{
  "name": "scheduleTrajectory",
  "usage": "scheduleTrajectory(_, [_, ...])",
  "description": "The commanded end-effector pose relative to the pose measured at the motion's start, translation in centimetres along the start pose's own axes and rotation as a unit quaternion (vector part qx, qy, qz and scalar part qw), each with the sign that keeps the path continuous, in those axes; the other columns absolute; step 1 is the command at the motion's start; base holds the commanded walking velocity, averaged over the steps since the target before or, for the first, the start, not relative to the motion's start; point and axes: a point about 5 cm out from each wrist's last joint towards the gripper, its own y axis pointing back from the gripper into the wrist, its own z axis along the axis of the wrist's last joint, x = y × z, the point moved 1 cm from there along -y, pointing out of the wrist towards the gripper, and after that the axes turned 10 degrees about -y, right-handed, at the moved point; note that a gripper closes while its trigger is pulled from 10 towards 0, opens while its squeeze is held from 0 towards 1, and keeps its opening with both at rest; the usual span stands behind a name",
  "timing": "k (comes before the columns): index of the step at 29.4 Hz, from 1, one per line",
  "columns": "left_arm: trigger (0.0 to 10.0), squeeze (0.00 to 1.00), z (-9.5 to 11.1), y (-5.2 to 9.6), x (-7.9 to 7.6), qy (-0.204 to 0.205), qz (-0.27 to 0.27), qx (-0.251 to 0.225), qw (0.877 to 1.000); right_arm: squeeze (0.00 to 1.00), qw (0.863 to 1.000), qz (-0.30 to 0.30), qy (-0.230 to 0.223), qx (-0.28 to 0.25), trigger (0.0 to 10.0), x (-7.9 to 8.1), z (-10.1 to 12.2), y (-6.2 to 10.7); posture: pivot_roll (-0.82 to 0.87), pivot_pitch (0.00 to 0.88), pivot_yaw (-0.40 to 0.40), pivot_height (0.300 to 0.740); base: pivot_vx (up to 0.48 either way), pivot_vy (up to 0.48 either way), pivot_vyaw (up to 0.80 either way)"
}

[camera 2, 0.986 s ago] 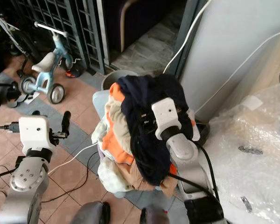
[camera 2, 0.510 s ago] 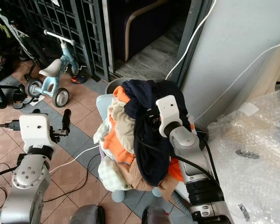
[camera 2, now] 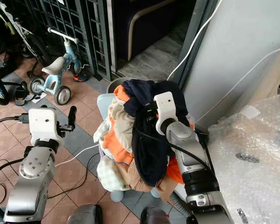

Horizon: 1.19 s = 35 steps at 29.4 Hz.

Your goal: Clothes washing

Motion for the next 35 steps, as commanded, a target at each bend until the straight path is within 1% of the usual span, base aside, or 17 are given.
scheduleTrajectory(1, [10.0,0.0,-0.5,0.2,0.0,0.0,-0.004,0.014,1.0,0.0,1.0,0.008,-0.013,-0.003,0.0,0.5,-0.4,0.3,0.05,0.072,-0.03,0.74,0.0,0.0,0.0])
scheduleTrajectory(3, [10.0,0.0,-1.1,0.6,0.1,0.007,-0.005,0.022,1.0,0.0,0.999,0.022,-0.016,-0.037,0.0,1.2,-0.2,0.8,0.06,0.055,-0.053,0.74,0.0,0.0,0.0])
scheduleTrajectory(6, [10.0,0.0,-1.1,1.4,-0.1,0.03,-0.007,0.024,0.999,0.0,0.995,0.021,-0.034,-0.095,0.0,2.0,1.2,1.3,0.07,0.049,-0.073,0.74,0.0,0.0,0.0])
scheduleTrajectory(7, [10.0,0.0,-1.1,1.4,-0.1,0.03,-0.007,0.024,0.999,0.0,0.995,0.021,-0.034,-0.095,0.0,2.0,1.2,1.3,0.07,0.049,-0.073,0.74,0.0,0.0,0.0])
scheduleTrajectory(8, [10.0,0.0,-1.2,1.6,-0.2,0.034,-0.005,0.027,0.999,0.0,0.993,0.014,-0.031,-0.116,0.0,2.2,1.6,1.4,0.08,0.054,-0.076,0.74,0.0,0.0,0.0])
scheduleTrajectory(10, [10.0,0.0,-1.2,1.7,-0.3,0.036,-0.003,0.03,0.999,0.0,0.991,0.01,-0.028,-0.128,0.0,2.3,1.8,1.5,0.08,0.054,-0.076,0.74,0.0,0.0,0.0])
scheduleTrajectory(11, [10.0,0.0,-1.2,1.7,-0.3,0.036,-0.003,0.03,0.999,0.0,0.991,0.01,-0.028,-0.128,0.0,2.3,1.8,1.5,0.08,0.054,-0.076,0.74,0.0,0.0,0.0])
scheduleTrajectory(13, [10.0,0.0,-1.3,1.6,-0.2,0.022,0.009,0.028,0.999,0.0,0.983,-0.031,-0.049,-0.174,0.0,2.2,2.7,2.0,0.07,0.064,-0.055,0.74,0.0,0.0,0.0])
scheduleTrajectory(14, [10.0,0.0,-1.3,1.6,-0.2,0.022,0.009,0.028,0.999,0.0,0.983,-0.031,-0.049,-0.174,0.0,2.2,2.7,2.0,0.07,0.064,-0.055,0.74,0.0,0.0,0.0])
scheduleTrajectory(16, [10.0,0.0,-1.0,1.1,-0.3,0.014,0.013,0.027,0.999,0.0,0.977,-0.04,-0.044,-0.207,0.0,2.8,3.6,2.8,0.05,0.082,-0.041,0.74,0.0,0.0,0.0])
scheduleTrajectory(22, [10.0,0.0,-0.7,0.6,-0.7,0.007,-0.003,0.021,1.0,0.0,0.974,-0.051,-0.036,-0.22,0.0,2.8,3.9,3.6,0.04,0.081,-0.038,0.74,0.0,0.0,0.0])
scheduleTrajectory(23, [10.0,0.0,-0.5,0.4,-0.8,0.006,-0.009,0.015,1.0,0.0,0.971,-0.061,-0.035,-0.226,0.0,2.4,4.3,3.9,0.03,0.107,-0.036,0.74,0.0,0.0,0.0])
scheduleTrajectory(24, [10.0,0.0,-0.5,0.4,-0.8,0.006,-0.009,0.015,1.0,0.0,0.971,-0.061,-0.035,-0.226,0.0,2.4,4.3,3.9,0.03,0.107,-0.036,0.74,0.0,0.0,0.0])
scheduleTrajectory(25, [10.0,0.0,-0.2,0.0,-0.6,0.006,-0.002,0.013,1.0,0.0,0.968,-0.07,-0.026,-0.239,0.0,1.9,5.1,4.0,0.02,0.107,-0.04,0.74,-0.262,0.0,0.0])
scheduleTrajectory(30, [10.0,0.0,0.0,-0.3,-0.5,0.009,0.006,0.011,1.0,0.0,0.965,-0.078,-0.021,-0.249,0.0,1.5,5.7,4.1,0.02,0.117,-0.046,0.74,-0.267,0.0,0.0])
scheduleTrajectory(31, [10.0,0.0,0.6,-0.4,-0.5,0.012,0.017,0.007,1.0,0.0,0.963,-0.082,-0.012,-0.257,0.0,1.3,6.4,4.0,0.03,0.133,-0.052,0.74,-0.277,0.0,0.0])
scheduleTrajectory(35, [10.0,0.0,0.5,0.0,-0.6,0.014,0.018,0.011,1.0,0.0,0.964,-0.079,-0.007,-0.254,0.0,1.9,6.3,4.1,0.03,0.135,-0.054,0.74,-0.291,0.0,0.0])
